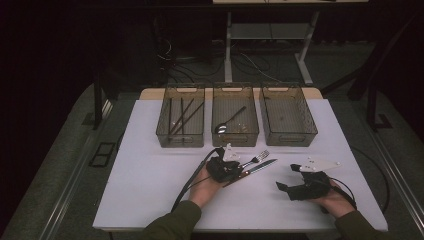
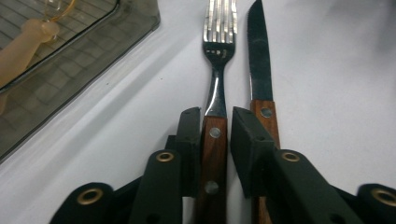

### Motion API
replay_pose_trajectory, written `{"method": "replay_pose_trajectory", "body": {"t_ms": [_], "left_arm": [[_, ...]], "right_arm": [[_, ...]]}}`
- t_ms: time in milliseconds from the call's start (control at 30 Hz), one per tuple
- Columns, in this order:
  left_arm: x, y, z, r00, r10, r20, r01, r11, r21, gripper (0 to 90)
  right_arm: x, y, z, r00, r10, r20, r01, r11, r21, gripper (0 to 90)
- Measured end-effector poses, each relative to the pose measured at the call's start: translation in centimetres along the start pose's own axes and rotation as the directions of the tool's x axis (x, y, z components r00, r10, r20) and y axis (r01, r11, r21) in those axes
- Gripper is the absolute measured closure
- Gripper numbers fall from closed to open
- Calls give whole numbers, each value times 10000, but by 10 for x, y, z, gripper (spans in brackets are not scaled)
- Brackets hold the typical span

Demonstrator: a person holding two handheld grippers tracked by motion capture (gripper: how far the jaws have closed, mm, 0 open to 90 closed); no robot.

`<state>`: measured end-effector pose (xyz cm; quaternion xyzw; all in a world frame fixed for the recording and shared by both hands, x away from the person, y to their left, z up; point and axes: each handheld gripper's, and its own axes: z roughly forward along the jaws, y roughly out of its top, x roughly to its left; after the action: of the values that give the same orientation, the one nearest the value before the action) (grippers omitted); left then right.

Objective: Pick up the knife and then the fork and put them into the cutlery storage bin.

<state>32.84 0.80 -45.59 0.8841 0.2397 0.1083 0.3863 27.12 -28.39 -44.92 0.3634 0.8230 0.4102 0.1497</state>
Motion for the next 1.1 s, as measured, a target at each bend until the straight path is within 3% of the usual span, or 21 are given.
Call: {"method": "replay_pose_trajectory", "body": {"t_ms": [400,600,667,700,800,833,967,1100], "left_arm": [[8,-3,0,9980,364,514,-350,9990,-264,771],[9,-2,-1,9979,321,554,-307,9992,-261,771],[9,-1,-2,9984,97,556,-77,9993,-358,772],[11,-1,-4,9980,261,582,-248,9994,-228,771],[10,2,-7,9977,-32,672,65,9988,-491,772],[11,4,-10,9974,154,706,-125,9990,-419,771],[10,8,-20,9961,-50,883,103,9982,-592,771],[8,10,-31,9946,38,1040,16,9987,-511,771]], "right_arm": [[1,0,-1,10000,17,-27,-18,9999,-108,144],[-2,1,-2,9992,386,54,-385,9990,-207,144],[-3,2,-3,9987,517,34,-515,9982,-317,144],[-4,2,-3,9985,548,54,-545,9977,-400,144],[-5,2,-4,9977,683,30,-681,9965,-475,144],[-5,2,-5,9974,713,72,-708,9963,-481,144],[-7,5,-6,9962,870,87,-865,9952,-460,144],[-7,13,-13,9948,1019,46,-1012,9915,-816,144]]}}
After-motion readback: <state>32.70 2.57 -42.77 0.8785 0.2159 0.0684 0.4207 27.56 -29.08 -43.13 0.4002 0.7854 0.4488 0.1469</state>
